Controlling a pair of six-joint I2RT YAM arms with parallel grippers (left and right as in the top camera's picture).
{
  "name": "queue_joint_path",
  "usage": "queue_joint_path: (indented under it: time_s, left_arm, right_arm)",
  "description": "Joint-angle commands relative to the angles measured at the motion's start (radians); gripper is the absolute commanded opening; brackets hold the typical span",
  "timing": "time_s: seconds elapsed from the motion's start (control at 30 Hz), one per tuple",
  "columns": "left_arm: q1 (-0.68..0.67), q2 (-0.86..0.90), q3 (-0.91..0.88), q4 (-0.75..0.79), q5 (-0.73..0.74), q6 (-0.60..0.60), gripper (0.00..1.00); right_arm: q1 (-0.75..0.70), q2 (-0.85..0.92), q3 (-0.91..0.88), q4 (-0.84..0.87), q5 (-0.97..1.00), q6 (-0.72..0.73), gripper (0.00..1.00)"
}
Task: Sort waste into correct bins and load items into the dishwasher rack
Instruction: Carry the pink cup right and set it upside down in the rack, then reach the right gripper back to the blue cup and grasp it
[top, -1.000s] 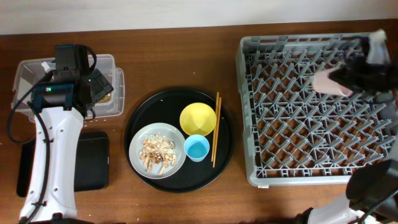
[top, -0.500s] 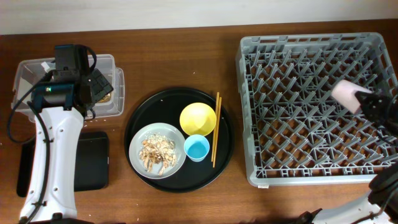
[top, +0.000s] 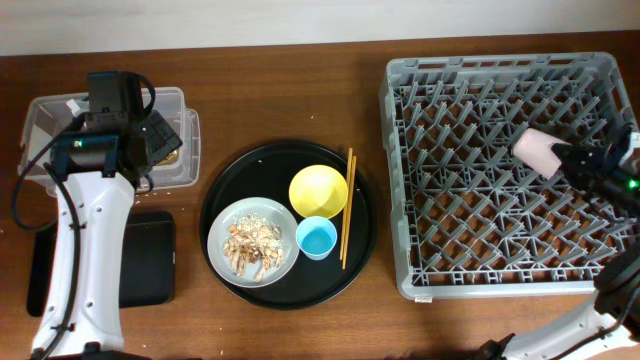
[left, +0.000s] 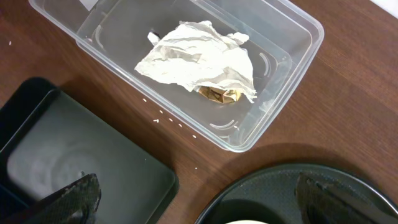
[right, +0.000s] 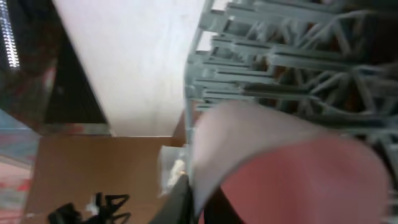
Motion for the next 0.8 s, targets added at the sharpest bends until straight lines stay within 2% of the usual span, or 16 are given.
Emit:
queue_joint_path:
  time_s: [0.0, 0.07, 0.27, 0.3, 0.43, 0.6, 0.63, 0.7, 0.77]
  left_arm:
    - [0.002, 0.005, 0.000, -0.001, 0.000, -0.013, 0.99]
    - [0.002, 0.005, 0.000, -0.001, 0.000, -0.013, 0.99]
    - [0.002, 0.005, 0.000, -0.001, 0.000, -0.013, 0.99]
    - [0.002, 0.005, 0.000, -0.001, 0.000, -0.013, 0.99]
    - [0.002, 0.005, 0.000, -0.001, 0.000, -0.013, 0.99]
    - [0.002, 0.005, 0.000, -0.001, 0.000, -0.013, 0.99]
    - [0.002, 0.005, 0.000, -0.001, 0.000, -0.013, 0.99]
    - [0.002, 0.005, 0.000, -0.001, 0.000, -0.013, 0.99]
    - [0.002, 0.005, 0.000, -0.001, 0.000, -0.013, 0.99]
  right_arm:
    - [-0.046, 0.010, -0.009, -0.008, 0.164, -0.066, 0.17]
    - [-0.059, 0.010, -0.009, -0.011, 0.164, -0.096, 0.24]
    - [-0.083, -0.029, -0.006, -0.103, 0.170, -0.092, 0.23]
    - [-0.098, -0.058, -0.006, -0.129, 0.199, -0.085, 0.23]
    - [-0.132, -0.226, -0.006, -0.212, 0.531, 0.072, 0.24]
    - [-0.127, -0.417, -0.006, -0.341, 0.552, 0.066, 0.24]
    - [-0.111, -0.469, -0.006, -0.382, 0.548, 0.030, 0.24]
    - [-0.007, -0.571, -0.006, -0.496, 0.489, -0.132, 0.25]
    - [0.196, -0.655, -0.006, -0.576, 0.462, -0.237, 0.26]
